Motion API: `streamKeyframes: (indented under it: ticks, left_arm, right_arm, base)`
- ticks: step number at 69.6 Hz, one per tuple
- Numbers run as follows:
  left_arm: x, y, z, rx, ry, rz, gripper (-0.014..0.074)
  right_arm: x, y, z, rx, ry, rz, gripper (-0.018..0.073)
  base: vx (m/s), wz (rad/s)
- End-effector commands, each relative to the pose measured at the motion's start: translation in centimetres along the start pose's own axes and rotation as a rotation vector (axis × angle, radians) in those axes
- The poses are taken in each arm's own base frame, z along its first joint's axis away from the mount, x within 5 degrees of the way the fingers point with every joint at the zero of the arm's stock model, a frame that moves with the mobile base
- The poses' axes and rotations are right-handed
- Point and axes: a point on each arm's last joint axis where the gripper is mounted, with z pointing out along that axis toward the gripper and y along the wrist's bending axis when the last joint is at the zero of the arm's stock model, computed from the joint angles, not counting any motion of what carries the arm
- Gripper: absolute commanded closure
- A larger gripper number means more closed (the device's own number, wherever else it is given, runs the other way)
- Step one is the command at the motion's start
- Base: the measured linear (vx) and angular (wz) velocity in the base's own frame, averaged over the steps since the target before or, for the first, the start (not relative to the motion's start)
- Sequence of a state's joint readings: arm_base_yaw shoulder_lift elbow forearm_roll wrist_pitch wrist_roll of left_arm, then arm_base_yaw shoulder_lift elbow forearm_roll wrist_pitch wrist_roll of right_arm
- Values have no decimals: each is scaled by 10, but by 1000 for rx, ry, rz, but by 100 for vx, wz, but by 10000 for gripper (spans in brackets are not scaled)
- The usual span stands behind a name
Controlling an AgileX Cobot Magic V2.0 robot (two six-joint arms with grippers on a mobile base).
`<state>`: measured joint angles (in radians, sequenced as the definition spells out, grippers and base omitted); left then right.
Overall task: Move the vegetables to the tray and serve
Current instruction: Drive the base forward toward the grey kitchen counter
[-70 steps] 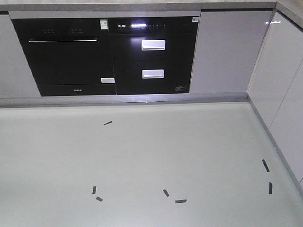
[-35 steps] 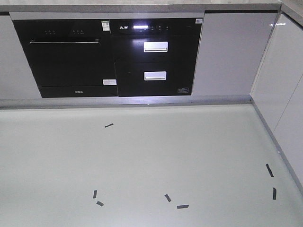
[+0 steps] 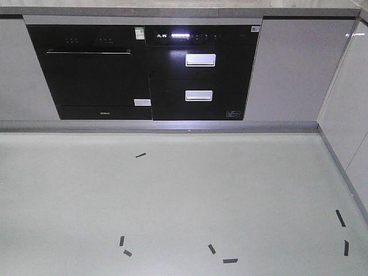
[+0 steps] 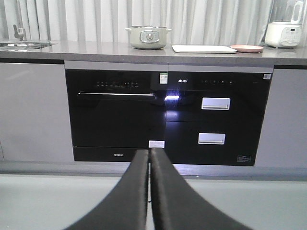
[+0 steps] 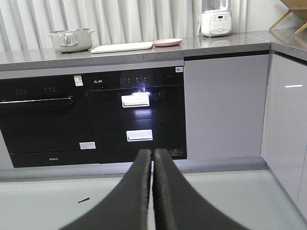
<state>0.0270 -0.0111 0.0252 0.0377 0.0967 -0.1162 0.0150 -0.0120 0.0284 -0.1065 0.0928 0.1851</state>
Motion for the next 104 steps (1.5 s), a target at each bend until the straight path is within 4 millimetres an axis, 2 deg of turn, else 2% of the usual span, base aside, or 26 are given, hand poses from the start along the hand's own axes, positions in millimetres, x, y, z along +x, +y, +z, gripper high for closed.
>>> streamKeyframes:
  ticks: [1, 104]
  left_arm:
    - [0, 0, 0, 6, -68, -8, 602]
    - [0, 0, 0, 6, -68, -8, 602]
  right_arm:
    - [-2, 1, 0, -7, -70, -15, 562]
    - [-2, 1, 0, -7, -69, -15, 562]
  base:
    - [7, 4]
    - [13, 1]
